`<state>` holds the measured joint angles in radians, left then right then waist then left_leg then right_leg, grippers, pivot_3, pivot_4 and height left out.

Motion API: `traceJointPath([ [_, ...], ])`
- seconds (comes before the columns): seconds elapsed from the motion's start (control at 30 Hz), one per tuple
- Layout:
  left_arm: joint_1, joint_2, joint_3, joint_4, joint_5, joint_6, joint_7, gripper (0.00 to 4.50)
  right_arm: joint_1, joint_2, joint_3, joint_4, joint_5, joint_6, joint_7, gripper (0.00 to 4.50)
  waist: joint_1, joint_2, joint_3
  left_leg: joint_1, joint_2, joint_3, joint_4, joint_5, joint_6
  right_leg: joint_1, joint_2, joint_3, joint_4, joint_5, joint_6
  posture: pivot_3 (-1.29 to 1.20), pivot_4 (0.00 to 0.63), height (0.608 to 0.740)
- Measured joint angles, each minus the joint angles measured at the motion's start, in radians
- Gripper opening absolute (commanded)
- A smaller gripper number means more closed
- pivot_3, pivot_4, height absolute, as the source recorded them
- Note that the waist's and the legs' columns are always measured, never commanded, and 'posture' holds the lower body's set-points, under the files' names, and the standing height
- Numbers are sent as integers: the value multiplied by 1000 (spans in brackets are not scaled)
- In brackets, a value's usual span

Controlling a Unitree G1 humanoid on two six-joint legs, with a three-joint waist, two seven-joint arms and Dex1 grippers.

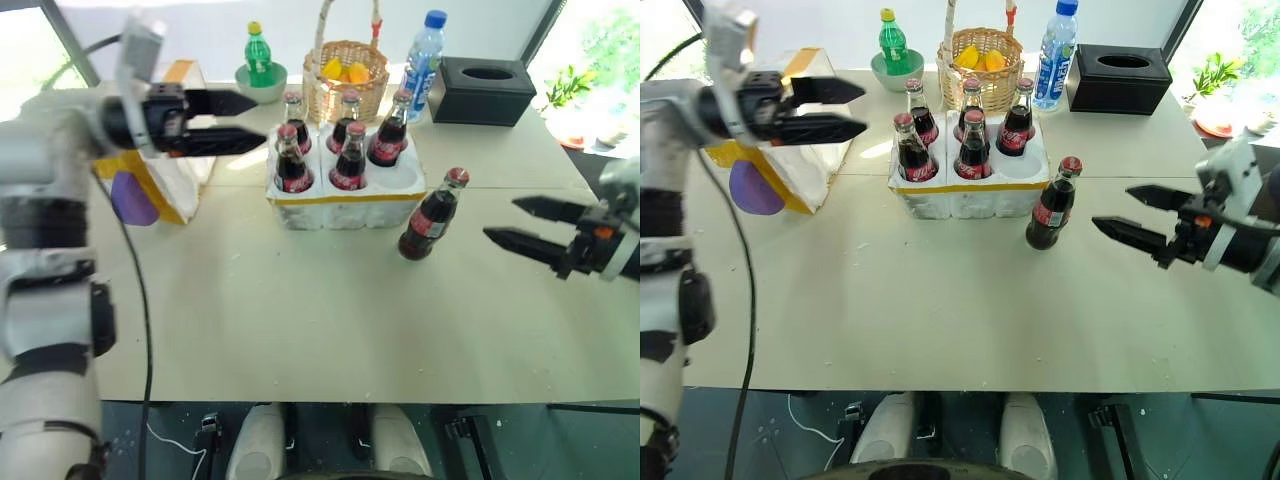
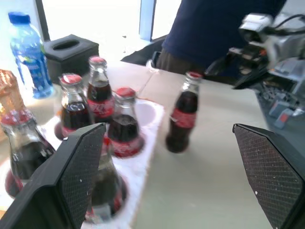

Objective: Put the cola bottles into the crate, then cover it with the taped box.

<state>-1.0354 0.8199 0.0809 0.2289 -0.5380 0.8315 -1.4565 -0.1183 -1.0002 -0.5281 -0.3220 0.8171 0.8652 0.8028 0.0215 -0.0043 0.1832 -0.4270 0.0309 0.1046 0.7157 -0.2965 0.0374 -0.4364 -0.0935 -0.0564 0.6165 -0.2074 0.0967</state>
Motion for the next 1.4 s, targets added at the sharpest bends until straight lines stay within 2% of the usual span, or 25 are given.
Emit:
traceJointPath([
  [0.1, 130, 40, -5, -170, -32, 29, 3, 4478, 13, 97, 24, -27, -19, -11, -73, 4500, -6, 0, 0, 4, 0, -1, 0, -2, 3, 5, 0, 0, -1, 0, -1, 0, 150, 740],
  [0.23, 232, 35, -15, -278, -45, 38, 76, 4478, 14, 228, 106, -28, -59, -25, -175, 4500, -9, 0, 0, 3, 0, -1, 0, -1, 2, 3, 0, 0, 0, 0, -1, 0, 150, 740],
  [0.5, 272, 20, -15, -355, -90, 38, 165, 4478, -114, 354, 220, 71, -139, -79, -262, 4500, -11, 1, 0, 3, -1, -1, 0, 1, -2, 2, 1, 0, 0, 0, 0, 0, 150, 740],
  [0.8, 278, 18, -20, -355, -106, 17, 195, 4478, -257, 465, 328, 223, -207, -132, -269, 4500, -11, 1, 0, 3, -1, -1, -1, 1, -2, 2, 2, 0, 0, 0, -1, 0, 150, 740],
  [0.97, 278, 18, -22, -353, -106, 7, 202, 4500, -289, 489, 345, 280, -240, -158, -272, 2880, -10, 1, 0, 2, -1, -1, -1, 1, -2, 2, 2, 0, 0, 0, 0, 0, 150, 740],
  [1.07, 278, 19, -21, -353, -108, 7, 218, 4500, -282, 466, 340, 248, -219, -116, -263, 2851, -11, 2, 1, 1, 0, -1, -1, 1, -2, 1, 2, 0, 0, 0, -1, 0, 150, 740],
  [1.17, 278, 20, -19, -353, -111, 8, 230, 4500, -287, 417, 306, 157, -119, -24, -235, 2851, -11, 4, 2, 0, 0, 0, -1, 1, -2, -2, 2, 1, 1, 0, 0, 0, 150, 740],
  [1.27, 280, 21, -16, -353, -113, 6, 243, 4500, -389, 389, 264, 102, -37, 29, -230, 2851, -16, 4, 2, 0, 0, 1, -1, 1, -2, -2, 2, 1, 1, 0, 0, 0, 150, 740],
  [1.4, 283, 16, -15, -353, -113, 2, 262, 4500, -589, 414, 280, 148, -39, 26, -269, 2851, -27, 4, 2, 0, 0, 1, -2, 1, -2, -2, 3, 1, 1, 0, -1, 0, 150, 740],
])
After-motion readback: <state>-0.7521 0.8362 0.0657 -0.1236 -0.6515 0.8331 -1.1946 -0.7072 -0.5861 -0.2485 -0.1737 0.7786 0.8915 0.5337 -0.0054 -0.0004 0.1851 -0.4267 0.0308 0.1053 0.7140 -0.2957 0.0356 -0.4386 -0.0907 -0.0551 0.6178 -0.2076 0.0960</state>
